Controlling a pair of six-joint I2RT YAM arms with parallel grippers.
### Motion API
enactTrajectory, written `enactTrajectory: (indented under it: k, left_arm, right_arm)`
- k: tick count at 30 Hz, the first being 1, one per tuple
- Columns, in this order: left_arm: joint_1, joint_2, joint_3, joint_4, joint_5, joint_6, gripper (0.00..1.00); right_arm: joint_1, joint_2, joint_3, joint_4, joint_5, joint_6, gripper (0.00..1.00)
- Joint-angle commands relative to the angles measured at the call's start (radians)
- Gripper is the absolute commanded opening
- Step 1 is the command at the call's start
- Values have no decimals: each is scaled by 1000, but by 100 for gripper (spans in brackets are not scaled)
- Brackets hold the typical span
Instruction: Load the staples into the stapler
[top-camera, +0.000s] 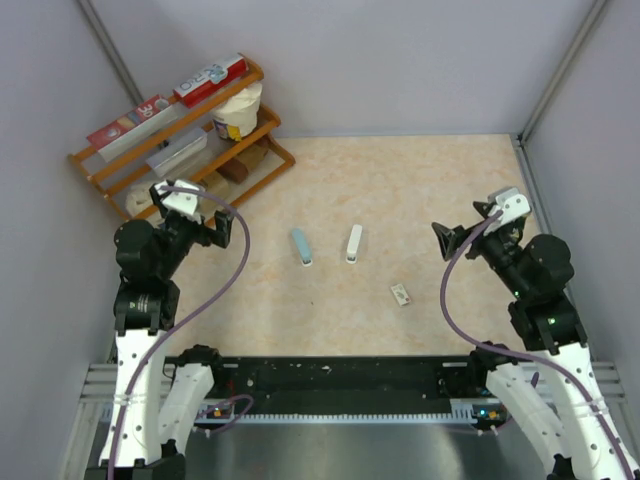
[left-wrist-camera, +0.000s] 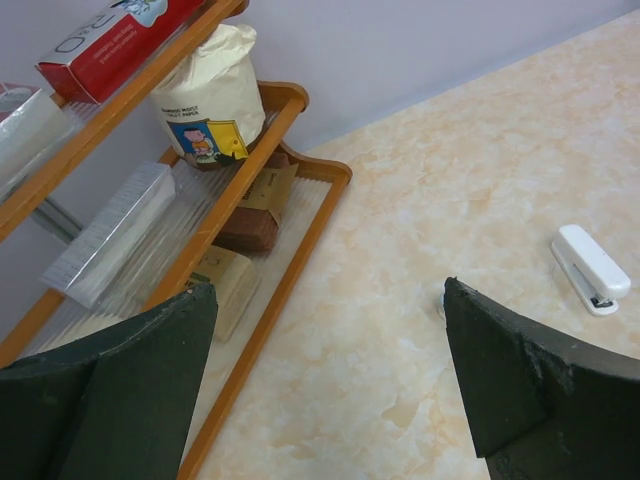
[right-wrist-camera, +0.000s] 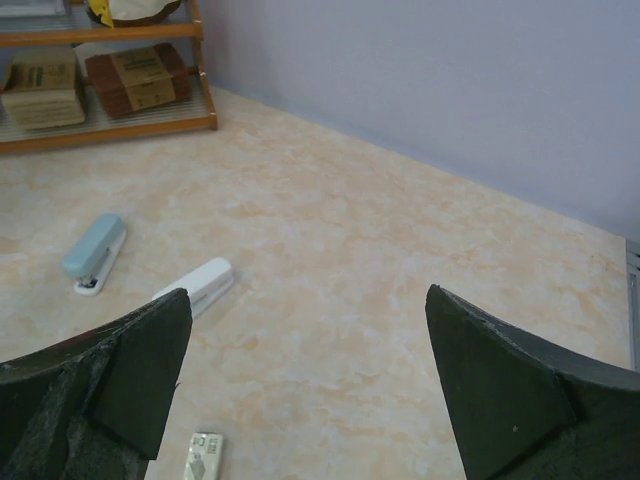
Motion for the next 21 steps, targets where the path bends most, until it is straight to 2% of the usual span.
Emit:
enactTrajectory:
  k: [1,3,7,13,17,20,21]
  left_arm:
    - [8,-10,-7,17,60,10,99]
    - [8,-13,-8,10,86,21,99]
    - [8,-18,-16,-1,132,56,99]
    - [8,7,-8,-58,258,154,99]
    - [0,77,41,-162,359,233,99]
    - [-20,140,87,-217,344,285,99]
    - [-67,155,96,-222,326,299,99]
  right_arm:
    - [-5,-22,10,17,-61,6,99]
    - [-4,-21,-7,23,-74,-27,99]
    - [-6,-15,-75,33,-155,-210,99]
    - [-4,-10,-85,0,-241,-259,99]
    - [-6,2,-104,-17,-273,-301,99]
    - [-5,13,-118,-28,-302,-321,99]
    - [-4,15,-121,-29,-311,-324,99]
